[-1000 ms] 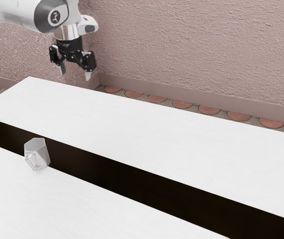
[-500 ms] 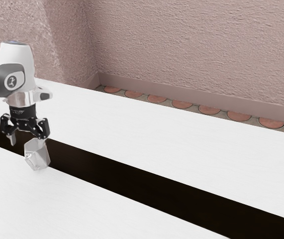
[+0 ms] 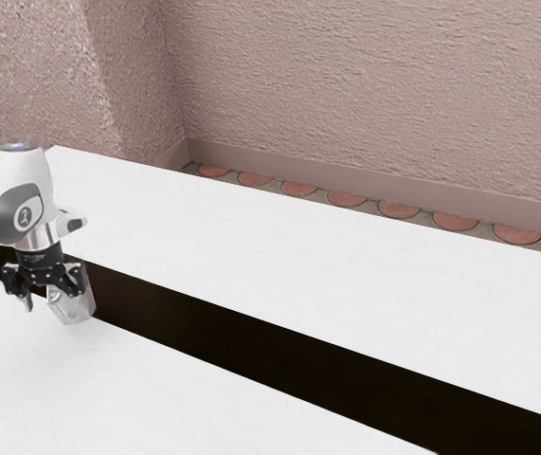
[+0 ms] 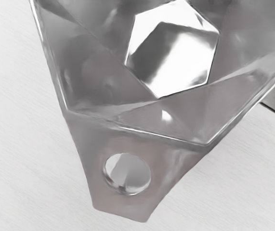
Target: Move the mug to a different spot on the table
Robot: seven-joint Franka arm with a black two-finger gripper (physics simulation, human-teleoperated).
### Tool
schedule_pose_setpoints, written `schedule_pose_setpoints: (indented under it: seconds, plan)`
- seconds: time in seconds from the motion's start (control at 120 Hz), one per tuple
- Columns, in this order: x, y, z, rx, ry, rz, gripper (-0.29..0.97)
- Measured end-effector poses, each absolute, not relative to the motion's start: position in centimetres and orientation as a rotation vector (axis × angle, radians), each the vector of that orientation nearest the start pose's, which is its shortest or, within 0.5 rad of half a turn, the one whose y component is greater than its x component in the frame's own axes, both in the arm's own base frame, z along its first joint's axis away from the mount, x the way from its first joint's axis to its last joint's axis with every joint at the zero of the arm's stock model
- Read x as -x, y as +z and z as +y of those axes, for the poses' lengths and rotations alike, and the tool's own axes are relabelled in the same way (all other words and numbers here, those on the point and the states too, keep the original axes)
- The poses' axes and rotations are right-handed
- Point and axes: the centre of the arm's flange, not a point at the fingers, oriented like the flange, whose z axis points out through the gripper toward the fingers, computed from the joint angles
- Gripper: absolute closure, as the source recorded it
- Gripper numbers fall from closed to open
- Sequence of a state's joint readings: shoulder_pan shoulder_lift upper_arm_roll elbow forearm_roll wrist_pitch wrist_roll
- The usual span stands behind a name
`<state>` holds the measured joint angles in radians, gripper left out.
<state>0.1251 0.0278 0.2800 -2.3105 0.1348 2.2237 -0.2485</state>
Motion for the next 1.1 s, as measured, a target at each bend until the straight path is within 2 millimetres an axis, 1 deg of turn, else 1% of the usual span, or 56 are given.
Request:
schedule_pose_setpoints:
  seconds: [0.158, 0.325, 0.475, 0.55, 0.658, 0.833, 0.9, 1.0, 1.1]
  plan:
    - [-46.1, 31.2, 21.8, 2.923, 0.119, -0.835, 0.23]
    - [-46.5, 30.0, 22.1, 2.947, 0.09, -0.819, 0.3]
    - [-46.2, 29.2, 23.3, 2.956, 0.076, -0.837, 0.37]
    - [-46.3, 28.8, 23.5, 2.966, 0.063, -0.837, 0.42]
    - [-46.5, 28.7, 23.6, 2.978, 0.035, -0.821, 0.48]
    - [-46.7, 28.5, 23.5, 2.994, -0.007, -0.811, 0.49]
    - [-46.7, 28.3, 23.1, 3.003, -0.023, -0.807, 0.5]
    - [-45.9, 27.6, 22.4, 3.013, -0.048, -0.804, 0.51]
    - [-46.1, 28.6, 21.2, 3.025, -0.131, -0.762, 0.55]
